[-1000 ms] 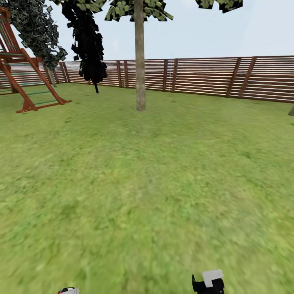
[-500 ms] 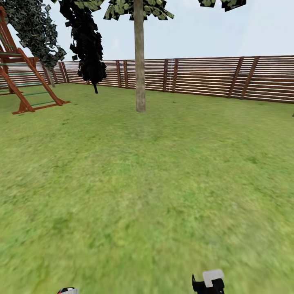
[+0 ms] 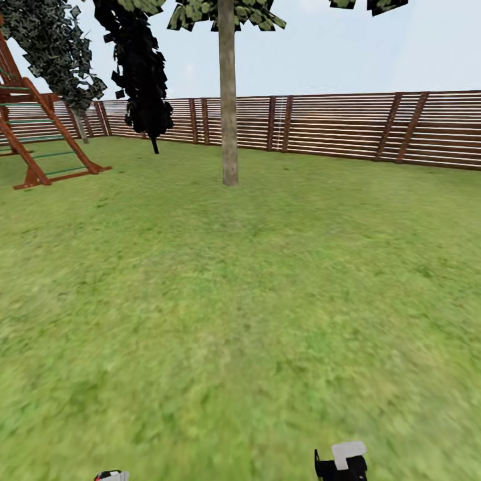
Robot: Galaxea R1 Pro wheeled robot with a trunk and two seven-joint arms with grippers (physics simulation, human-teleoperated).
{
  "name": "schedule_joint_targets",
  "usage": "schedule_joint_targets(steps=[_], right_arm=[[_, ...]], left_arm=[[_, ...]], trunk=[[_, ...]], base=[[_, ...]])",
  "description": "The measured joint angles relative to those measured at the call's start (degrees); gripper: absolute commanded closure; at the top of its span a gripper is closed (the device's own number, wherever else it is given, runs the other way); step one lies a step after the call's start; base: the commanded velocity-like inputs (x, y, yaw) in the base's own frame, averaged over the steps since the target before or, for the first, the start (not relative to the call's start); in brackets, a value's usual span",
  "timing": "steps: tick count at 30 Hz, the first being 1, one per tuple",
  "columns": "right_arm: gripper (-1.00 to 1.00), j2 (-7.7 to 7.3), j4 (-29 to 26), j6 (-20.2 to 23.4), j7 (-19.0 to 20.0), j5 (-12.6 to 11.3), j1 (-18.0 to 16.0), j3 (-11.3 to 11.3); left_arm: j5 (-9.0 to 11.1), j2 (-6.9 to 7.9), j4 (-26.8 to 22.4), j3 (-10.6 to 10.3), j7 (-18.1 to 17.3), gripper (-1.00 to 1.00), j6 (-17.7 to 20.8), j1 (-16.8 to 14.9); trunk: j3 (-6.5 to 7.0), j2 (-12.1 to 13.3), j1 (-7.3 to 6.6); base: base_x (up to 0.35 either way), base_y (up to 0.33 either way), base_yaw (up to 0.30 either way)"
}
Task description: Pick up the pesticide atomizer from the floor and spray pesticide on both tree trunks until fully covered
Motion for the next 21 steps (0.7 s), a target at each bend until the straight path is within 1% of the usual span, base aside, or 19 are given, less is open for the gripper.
schedule_joint_targets(steps=[21], right_arm=[[-1.00,0.00,0.0,0.0,0.0,0.0,0.0,0.0]], left_arm=[[0.0,0.00,0.0,0.1,0.0,1.00,0.0,0.0]], trunk=[[0.00,0.0,0.00]], base=[[0.339,0.000,0.000]])
